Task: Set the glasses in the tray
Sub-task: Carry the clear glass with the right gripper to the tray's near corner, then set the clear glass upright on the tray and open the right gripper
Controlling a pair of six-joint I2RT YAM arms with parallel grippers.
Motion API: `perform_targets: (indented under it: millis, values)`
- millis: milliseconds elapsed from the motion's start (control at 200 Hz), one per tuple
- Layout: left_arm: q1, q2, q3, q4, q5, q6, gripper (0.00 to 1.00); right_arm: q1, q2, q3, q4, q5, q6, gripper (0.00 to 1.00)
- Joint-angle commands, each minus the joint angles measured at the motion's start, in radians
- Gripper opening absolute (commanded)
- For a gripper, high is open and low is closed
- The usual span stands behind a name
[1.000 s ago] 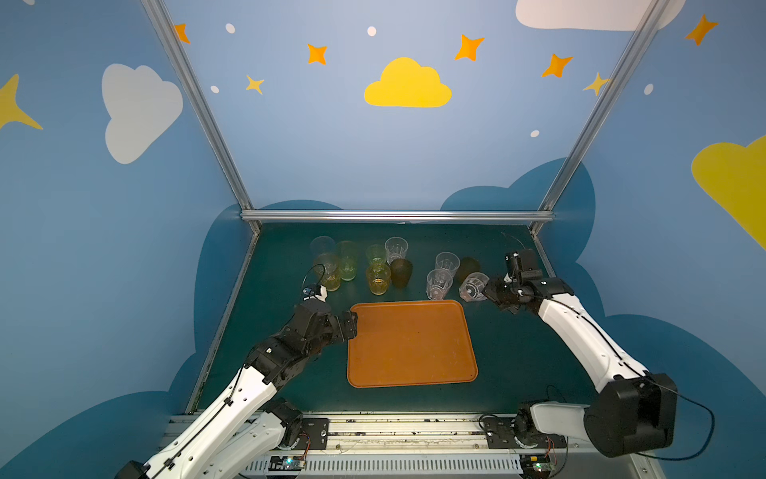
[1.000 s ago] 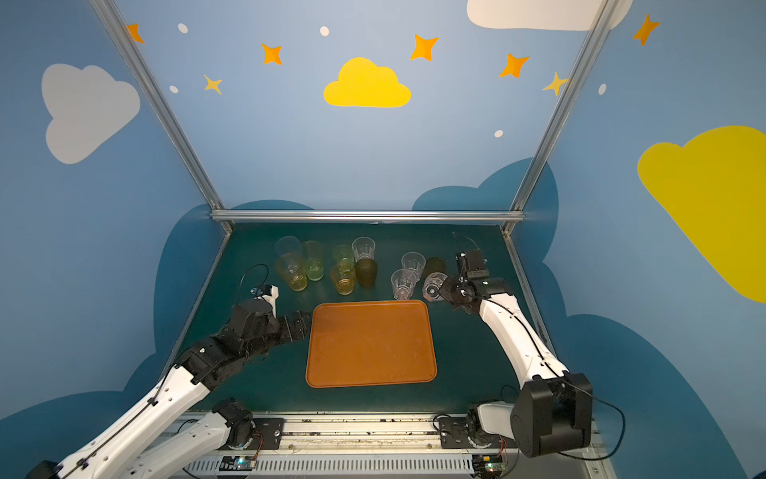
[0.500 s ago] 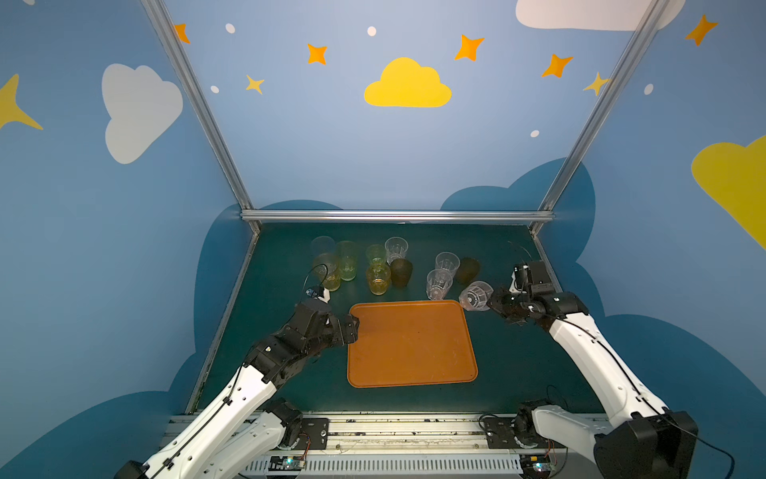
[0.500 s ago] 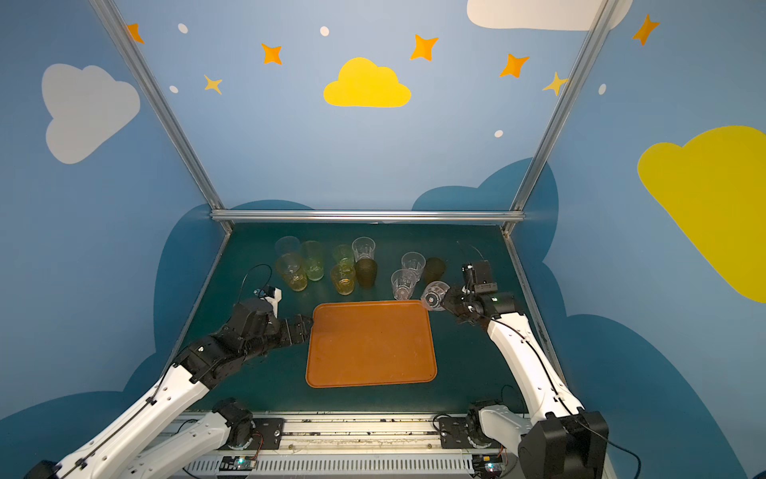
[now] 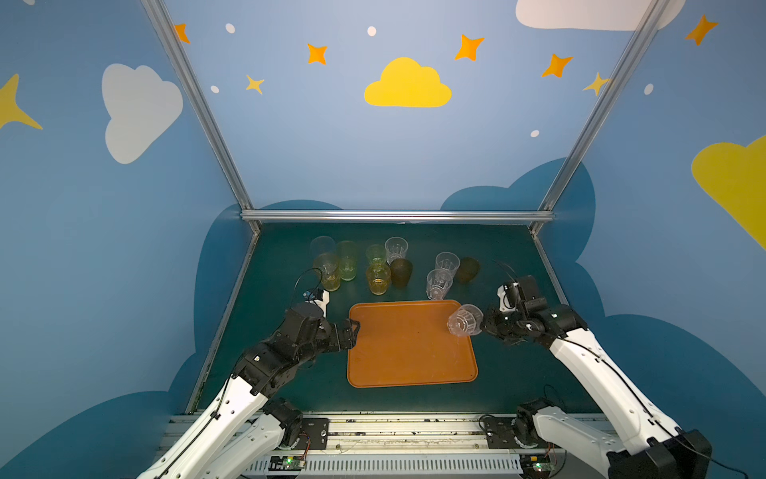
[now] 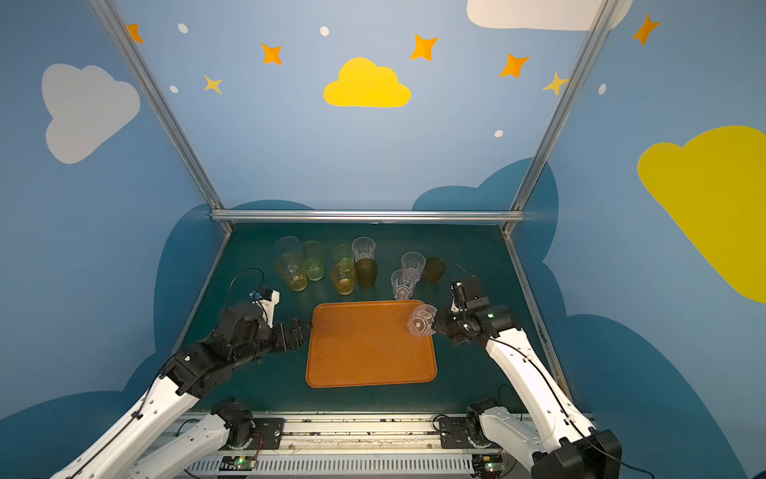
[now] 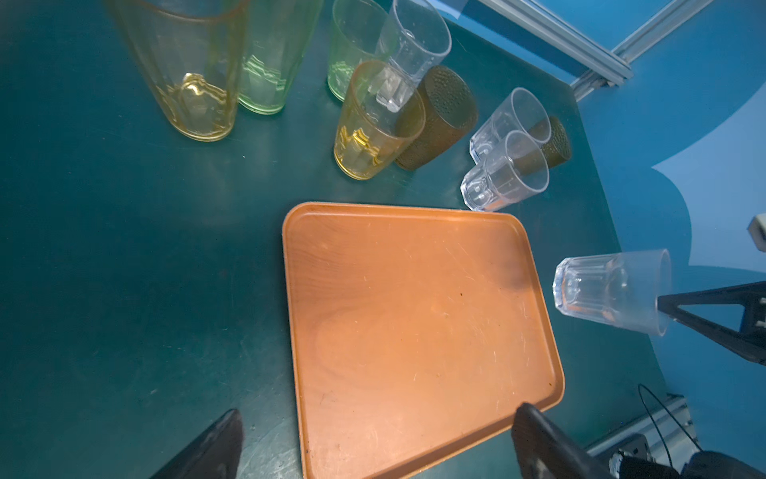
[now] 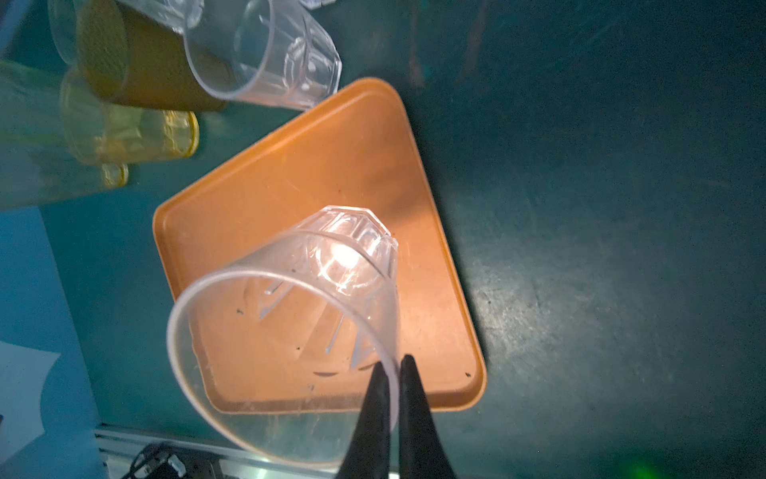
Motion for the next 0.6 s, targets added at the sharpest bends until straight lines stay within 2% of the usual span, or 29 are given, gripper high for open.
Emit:
perform_targets:
  millis: [0, 130, 320, 596]
  values:
    - [0.003, -0.007, -0.023, -0.009, 0.033, 0.029, 1.0, 0.033, -0.05, -0.031, -0.088, 0.044, -0.004, 0.0]
    - [0.005, -0.025, -0.025, -0.028, 0.038, 0.034, 1.0, 0.042, -0.095, -0.066, -0.151, 0.057, -0.002, 0.0]
    - [0.004, -0.083, -0.032, -0.045, -0.027, 0.031, 1.0, 0.061, -0.161, -0.108, -0.211, 0.067, 0.013, 0.0]
    - [0.005, -0.121, -0.035, -0.06, -0.079, 0.031, 1.0, 0.086, -0.134, -0.147, -0.175, 0.046, 0.044, 0.0]
